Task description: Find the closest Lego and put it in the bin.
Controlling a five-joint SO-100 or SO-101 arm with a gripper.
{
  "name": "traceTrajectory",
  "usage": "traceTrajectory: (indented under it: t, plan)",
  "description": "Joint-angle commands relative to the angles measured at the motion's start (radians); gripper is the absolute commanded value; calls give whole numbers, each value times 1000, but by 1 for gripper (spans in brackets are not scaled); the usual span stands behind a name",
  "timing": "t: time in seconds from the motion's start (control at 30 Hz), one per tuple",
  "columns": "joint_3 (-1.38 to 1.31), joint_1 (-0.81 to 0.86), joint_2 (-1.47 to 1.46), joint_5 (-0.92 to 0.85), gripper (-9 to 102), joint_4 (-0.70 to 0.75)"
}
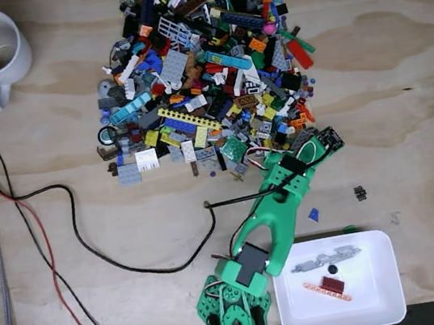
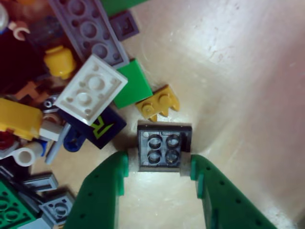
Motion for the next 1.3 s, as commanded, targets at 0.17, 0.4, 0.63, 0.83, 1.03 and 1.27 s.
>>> traceTrajectory:
  t: [0.17,0.4,0.63,0.83,1.03,1.27]
  plan:
    - [-86,-12,21,0,12,78]
    - [-110,14,52,-11,23,133]
    - [-227,86,91,55,22,241]
    - [-141,179,92,64,22,212]
    - [-43,179,71,48,23,135]
    - [-2,186,51,35,21,69]
